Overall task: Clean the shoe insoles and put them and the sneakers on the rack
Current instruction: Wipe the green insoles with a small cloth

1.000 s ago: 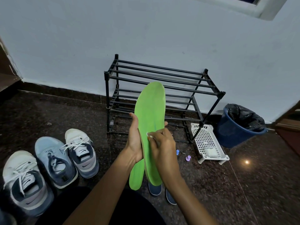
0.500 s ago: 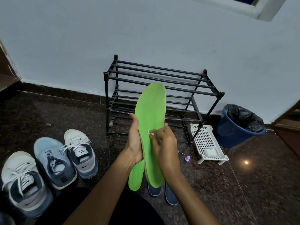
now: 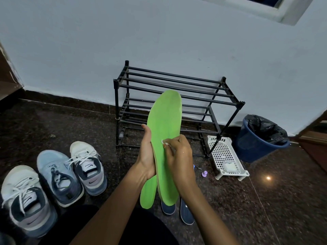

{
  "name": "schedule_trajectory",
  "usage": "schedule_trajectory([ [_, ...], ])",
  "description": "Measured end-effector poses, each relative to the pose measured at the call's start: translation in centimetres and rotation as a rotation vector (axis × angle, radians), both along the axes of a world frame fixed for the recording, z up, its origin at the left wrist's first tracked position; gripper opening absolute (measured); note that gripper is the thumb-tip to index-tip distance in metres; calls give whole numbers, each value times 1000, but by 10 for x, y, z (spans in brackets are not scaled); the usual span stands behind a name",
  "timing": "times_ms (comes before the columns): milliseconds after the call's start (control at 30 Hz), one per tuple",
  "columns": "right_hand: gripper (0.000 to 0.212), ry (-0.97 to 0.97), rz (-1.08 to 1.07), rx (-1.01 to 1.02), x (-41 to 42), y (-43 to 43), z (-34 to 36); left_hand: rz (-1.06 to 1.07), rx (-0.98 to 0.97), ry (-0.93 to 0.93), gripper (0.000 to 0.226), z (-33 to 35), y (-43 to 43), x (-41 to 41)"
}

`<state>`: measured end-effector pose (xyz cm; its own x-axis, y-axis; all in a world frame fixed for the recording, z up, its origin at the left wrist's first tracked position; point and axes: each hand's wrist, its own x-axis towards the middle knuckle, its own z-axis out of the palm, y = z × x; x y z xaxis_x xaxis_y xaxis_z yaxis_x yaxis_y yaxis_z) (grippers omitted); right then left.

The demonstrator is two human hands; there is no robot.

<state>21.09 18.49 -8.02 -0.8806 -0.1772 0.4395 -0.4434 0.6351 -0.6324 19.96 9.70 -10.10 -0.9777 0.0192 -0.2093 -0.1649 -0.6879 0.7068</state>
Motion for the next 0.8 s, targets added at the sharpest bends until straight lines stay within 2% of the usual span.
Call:
schedule_trajectory([
  [200, 20, 4, 82, -42, 37, -5, -6, 2, 38, 7, 97, -1, -6, -2],
  [467, 15, -17, -11, -2, 5, 3, -1, -24, 12, 14, 94, 2, -1, 2],
  [800, 19, -26, 78, -61, 39, 0, -12, 21, 153, 28, 97, 0, -5, -2],
])
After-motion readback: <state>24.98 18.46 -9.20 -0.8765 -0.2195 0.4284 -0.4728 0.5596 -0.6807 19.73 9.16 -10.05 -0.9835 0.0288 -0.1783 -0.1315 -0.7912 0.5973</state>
